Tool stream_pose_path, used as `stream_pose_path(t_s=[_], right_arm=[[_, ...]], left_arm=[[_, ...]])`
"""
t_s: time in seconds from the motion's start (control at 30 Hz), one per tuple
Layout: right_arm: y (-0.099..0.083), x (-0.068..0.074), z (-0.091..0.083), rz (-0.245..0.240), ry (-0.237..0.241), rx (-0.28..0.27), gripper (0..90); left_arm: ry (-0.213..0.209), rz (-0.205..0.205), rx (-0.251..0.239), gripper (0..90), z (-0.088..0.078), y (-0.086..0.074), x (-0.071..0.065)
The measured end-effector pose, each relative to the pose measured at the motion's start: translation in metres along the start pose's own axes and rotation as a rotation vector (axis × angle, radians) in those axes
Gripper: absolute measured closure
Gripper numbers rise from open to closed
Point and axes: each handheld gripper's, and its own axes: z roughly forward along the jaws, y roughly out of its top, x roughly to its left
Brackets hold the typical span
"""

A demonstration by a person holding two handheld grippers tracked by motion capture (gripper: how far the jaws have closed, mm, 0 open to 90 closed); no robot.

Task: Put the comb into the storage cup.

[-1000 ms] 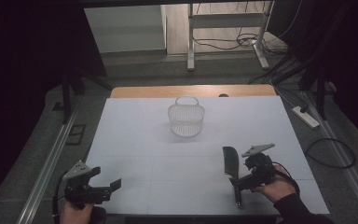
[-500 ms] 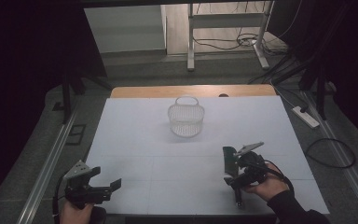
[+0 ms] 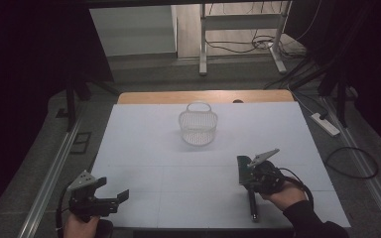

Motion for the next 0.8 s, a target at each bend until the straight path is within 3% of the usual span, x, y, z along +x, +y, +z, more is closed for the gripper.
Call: stream_pose_path(t_s=[0.23,0.8], right_arm=[[-0.001,0.001,0.01,-0.052,-0.033,0.013,89.2],[-0.014,0.006,0.027,-0.026,-0.005,0.077,89.2]], left_arm=[[0.001,0.002,0.001,1.3,0.0,0.0,0.0],[0.005,-0.001,0.001,1.5,0.0,0.0,0.0]])
